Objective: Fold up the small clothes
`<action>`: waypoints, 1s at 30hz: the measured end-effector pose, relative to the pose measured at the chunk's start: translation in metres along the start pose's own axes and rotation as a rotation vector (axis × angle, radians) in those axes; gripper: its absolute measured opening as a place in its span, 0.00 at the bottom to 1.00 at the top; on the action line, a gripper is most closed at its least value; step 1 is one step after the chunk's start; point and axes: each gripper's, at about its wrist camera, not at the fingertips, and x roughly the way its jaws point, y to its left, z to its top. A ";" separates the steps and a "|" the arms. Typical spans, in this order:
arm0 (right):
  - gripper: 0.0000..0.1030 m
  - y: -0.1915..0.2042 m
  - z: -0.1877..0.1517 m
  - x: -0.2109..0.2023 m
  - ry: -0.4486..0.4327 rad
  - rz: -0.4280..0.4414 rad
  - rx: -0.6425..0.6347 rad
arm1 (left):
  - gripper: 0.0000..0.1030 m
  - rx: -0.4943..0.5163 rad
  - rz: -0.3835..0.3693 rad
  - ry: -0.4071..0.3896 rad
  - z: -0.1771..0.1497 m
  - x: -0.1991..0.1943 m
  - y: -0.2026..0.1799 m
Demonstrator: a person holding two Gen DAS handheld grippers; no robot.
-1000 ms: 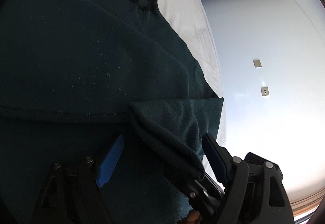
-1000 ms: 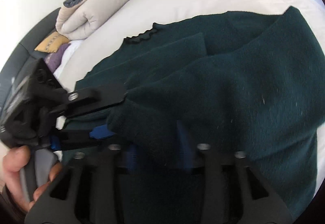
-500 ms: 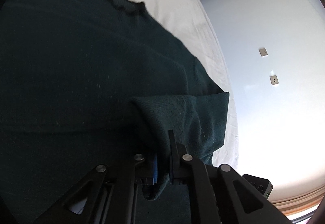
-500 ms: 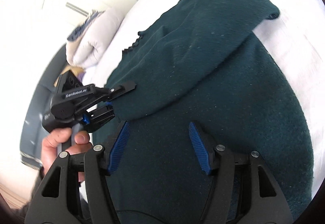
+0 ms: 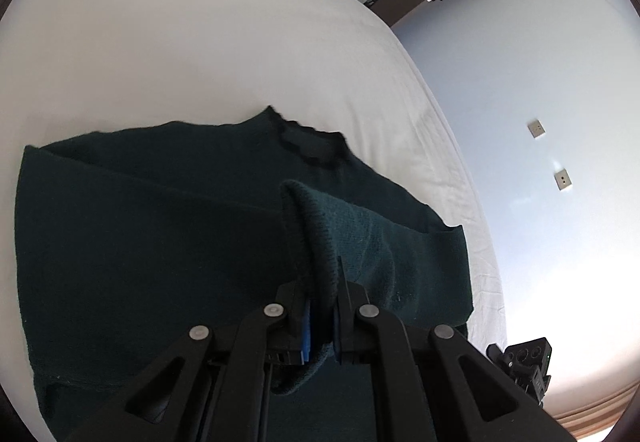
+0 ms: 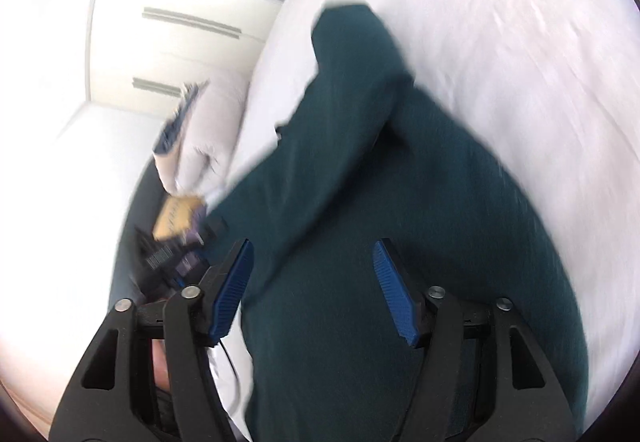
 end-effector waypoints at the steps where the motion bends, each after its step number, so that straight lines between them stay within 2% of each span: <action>1: 0.62 -0.003 0.005 0.001 -0.011 0.000 0.022 | 0.07 -0.011 0.007 0.006 0.000 0.003 0.007; 7: 0.62 -0.016 0.028 0.009 -0.071 0.051 0.127 | 0.07 -0.050 0.048 0.036 -0.011 0.021 0.038; 13: 0.62 -0.037 0.046 -0.002 -0.168 0.122 0.262 | 0.07 -0.066 0.027 0.027 -0.011 0.021 0.051; 22: 0.62 -0.020 0.053 0.022 -0.147 0.090 0.214 | 0.07 -0.010 0.046 -0.020 -0.005 0.001 0.042; 28: 0.62 -0.032 0.068 0.021 -0.200 0.094 0.238 | 0.07 -0.040 0.056 0.006 -0.011 0.010 0.063; 30: 0.62 -0.032 0.065 0.022 -0.211 0.087 0.214 | 0.09 -0.072 0.025 -0.012 -0.014 0.010 0.073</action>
